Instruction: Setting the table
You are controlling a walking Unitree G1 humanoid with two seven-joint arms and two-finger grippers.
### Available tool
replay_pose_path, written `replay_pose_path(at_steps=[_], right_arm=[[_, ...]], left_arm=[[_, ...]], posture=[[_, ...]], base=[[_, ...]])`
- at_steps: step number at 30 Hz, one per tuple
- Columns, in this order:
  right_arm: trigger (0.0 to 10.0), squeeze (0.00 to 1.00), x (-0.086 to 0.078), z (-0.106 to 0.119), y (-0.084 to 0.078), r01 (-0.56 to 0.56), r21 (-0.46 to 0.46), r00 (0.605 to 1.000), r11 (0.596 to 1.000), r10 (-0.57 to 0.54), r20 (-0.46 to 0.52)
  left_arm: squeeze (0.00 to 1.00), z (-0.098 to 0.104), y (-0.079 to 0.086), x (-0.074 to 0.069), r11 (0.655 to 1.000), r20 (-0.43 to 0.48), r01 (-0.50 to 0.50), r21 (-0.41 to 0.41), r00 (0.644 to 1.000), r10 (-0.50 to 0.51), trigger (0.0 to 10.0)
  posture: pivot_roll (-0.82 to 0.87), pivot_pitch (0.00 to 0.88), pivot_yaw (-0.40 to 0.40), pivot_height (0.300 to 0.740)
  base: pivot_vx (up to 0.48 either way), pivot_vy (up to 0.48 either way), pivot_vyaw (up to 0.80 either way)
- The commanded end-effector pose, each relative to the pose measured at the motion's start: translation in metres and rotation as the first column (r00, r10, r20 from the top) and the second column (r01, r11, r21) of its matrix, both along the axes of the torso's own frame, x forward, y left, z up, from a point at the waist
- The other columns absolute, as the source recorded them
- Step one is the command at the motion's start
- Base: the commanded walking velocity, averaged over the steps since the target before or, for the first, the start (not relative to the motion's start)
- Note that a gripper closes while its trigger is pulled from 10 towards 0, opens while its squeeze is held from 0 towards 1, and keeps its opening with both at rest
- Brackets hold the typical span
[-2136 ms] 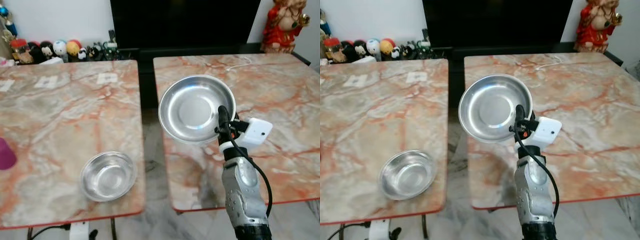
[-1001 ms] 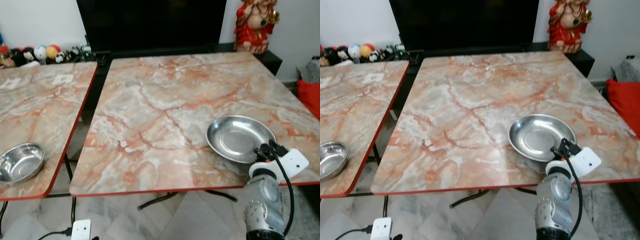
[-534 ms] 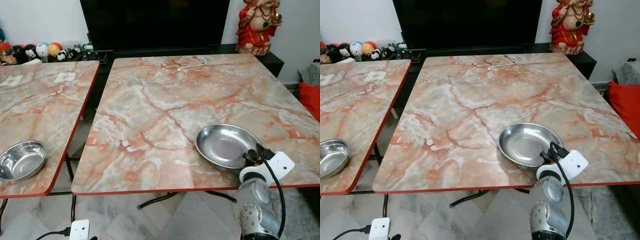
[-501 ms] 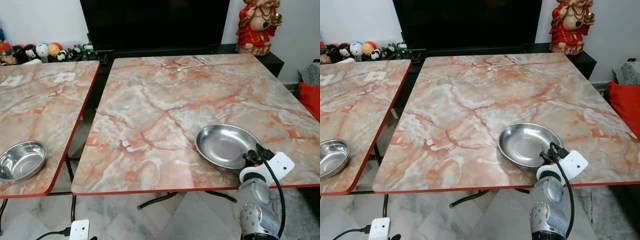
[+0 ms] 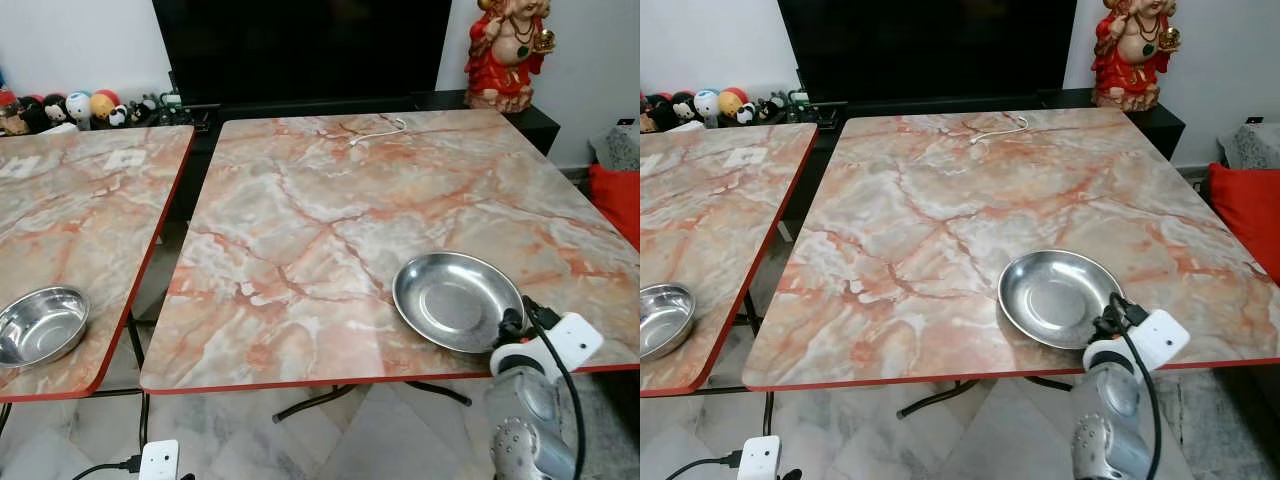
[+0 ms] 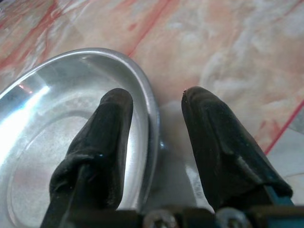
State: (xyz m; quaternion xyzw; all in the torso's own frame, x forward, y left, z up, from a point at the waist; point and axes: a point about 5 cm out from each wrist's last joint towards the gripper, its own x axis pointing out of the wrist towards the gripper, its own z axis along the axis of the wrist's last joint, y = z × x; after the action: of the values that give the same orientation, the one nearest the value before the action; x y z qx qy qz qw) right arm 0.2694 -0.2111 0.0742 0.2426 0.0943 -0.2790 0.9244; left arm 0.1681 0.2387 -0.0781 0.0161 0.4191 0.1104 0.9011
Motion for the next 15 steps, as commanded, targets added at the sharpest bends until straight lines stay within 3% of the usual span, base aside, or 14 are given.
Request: replay_pose_path(at_steps=[1,5,7,8,9,10,14,15], right_arm=[[10.0,0.0,-0.001,0.003,0.009,-0.034,0.005,0.999,0.999,0.034,0.009],[10.0,0.0,-0.003,0.009,0.009,-0.046,-0.053,0.998,0.998,0.047,0.029],[10.0,0.0,-0.004,0.018,0.007,-0.046,-0.144,0.996,0.989,0.055,0.063],[10.0,0.0,-0.004,0.028,0.008,-0.081,-0.271,0.991,0.959,0.106,0.08],[10.0,0.0,-0.004,0.028,0.008,-0.081,-0.271,0.991,0.959,0.106,0.08],[10.0,0.0,-0.001,0.033,0.013,-0.132,-0.345,0.982,0.929,0.169,0.08],[10.0,0.0,0.008,0.038,0.025,-0.256,-0.426,0.94,0.868,0.327,0.102],[10.0,0.0,0.008,0.038,0.025,-0.256,-0.426,0.94,0.868,0.327,0.102]], left_arm=[[0.0,-0.002,0.002,-0.005,1.0,-0.032,0.017,0.009,0.999,-0.016,10.0],[0.0,-0.002,0.002,-0.005,1.0,-0.033,0.018,0.009,0.999,-0.018,10.0],[0.0,-0.002,0.001,-0.005,1.0,-0.031,0.017,0.009,0.999,-0.017,10.0],[0.0,-0.002,0.001,-0.004,1.0,-0.03,0.015,0.008,0.999,-0.014,10.0],[0.0,-0.002,0.001,-0.004,1.0,-0.03,0.015,0.008,0.999,-0.014,10.0],[0.0,-0.002,0.001,-0.005,1.0,-0.03,0.014,0.008,0.999,-0.014,10.0],[0.0,-0.003,0.0,-0.005,1.0,-0.034,0.019,-0.001,0.999,-0.019,10.0],[0.0,-0.003,0.0,-0.005,1.0,-0.034,0.019,-0.001,0.999,-0.019,10.0]], posture=[[-0.11,0.0,0.02,0.74],[-0.11,0.0,0.019,0.74],[-0.11,0.0,0.018,0.74],[-0.12,0.0,0.022,0.74],[-0.12,0.0,0.022,0.74],[-0.12,0.0,0.027,0.74],[-0.13,0.0,0.031,0.74],[-0.13,0.0,0.031,0.74]], base=[[0.0,0.0,0.0],[0.0,0.0,0.0],[0.0,0.0,0.0],[0.0,0.0,0.0],[0.0,0.0,0.0],[0.0,0.0,0.0],[0.0,0.0,0.0],[0.0,0.0,0.0]])
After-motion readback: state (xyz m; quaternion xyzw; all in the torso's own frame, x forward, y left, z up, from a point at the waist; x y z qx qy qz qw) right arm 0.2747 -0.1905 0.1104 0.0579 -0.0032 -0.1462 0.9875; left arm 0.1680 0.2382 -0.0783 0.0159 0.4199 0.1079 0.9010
